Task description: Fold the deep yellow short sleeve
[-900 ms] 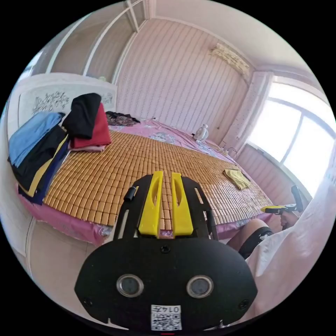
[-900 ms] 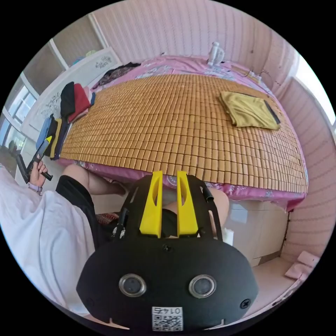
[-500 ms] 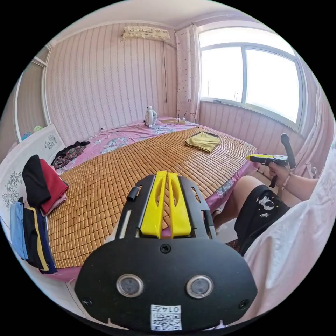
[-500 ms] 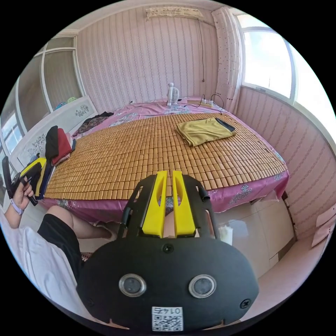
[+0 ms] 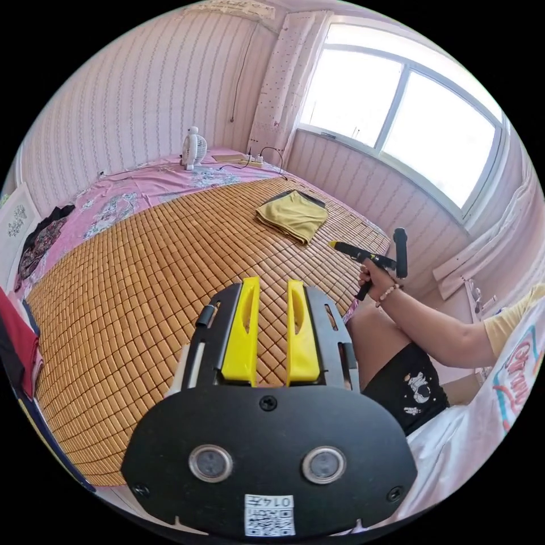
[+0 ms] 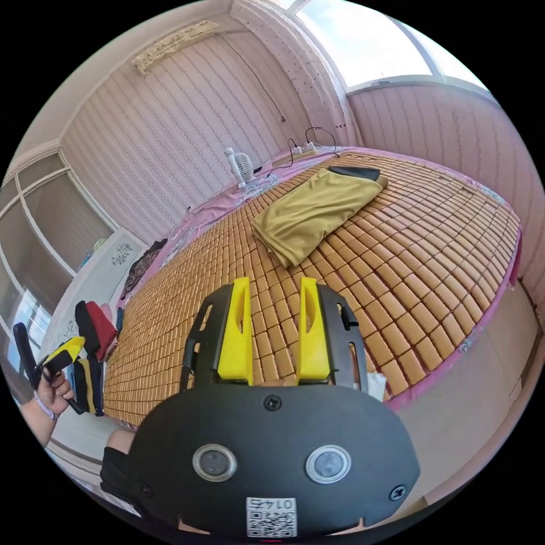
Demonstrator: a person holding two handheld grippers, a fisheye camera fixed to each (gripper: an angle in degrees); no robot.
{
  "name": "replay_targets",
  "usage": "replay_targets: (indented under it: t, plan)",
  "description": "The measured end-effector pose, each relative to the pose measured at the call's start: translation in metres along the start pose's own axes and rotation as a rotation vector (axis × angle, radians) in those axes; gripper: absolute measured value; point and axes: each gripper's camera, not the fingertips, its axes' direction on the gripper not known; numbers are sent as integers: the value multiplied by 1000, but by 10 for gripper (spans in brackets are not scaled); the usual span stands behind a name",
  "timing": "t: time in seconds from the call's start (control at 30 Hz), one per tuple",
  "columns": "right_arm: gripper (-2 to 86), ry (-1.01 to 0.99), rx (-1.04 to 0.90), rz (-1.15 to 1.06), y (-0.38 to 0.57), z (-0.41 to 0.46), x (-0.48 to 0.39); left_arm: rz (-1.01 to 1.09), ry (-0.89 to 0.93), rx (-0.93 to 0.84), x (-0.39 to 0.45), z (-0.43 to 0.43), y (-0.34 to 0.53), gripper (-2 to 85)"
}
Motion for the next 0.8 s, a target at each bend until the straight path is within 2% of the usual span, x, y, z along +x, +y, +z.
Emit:
replay_targets:
  t: [0.17,0.37,0.5,0.53,0.63,0.67,0.8]
  plan:
    - [125,-150,-128,122,-37,71,51,-22,33,-52,-28,97,-114,86]
    - [114,-64,-126,91,-45,110,80,-14,34,-116,-38,239,-235,105]
    - [80,-37,-174,111,-49,137,97,-310,345,-59,-66,336,-298,111]
    - [76,-35,-170,111,-49,139,98,-334,362,-42,-68,347,-305,110]
    - [49,-40,-181,84,-53,151,105,-413,286,-51,-70,400,-328,110]
    - [37,-105,-215,53,-56,157,108,-415,251,-101,-67,421,-336,112]
    - [19,-192,-239,78,-61,178,123,-239,80,-294,-43,470,-358,104]
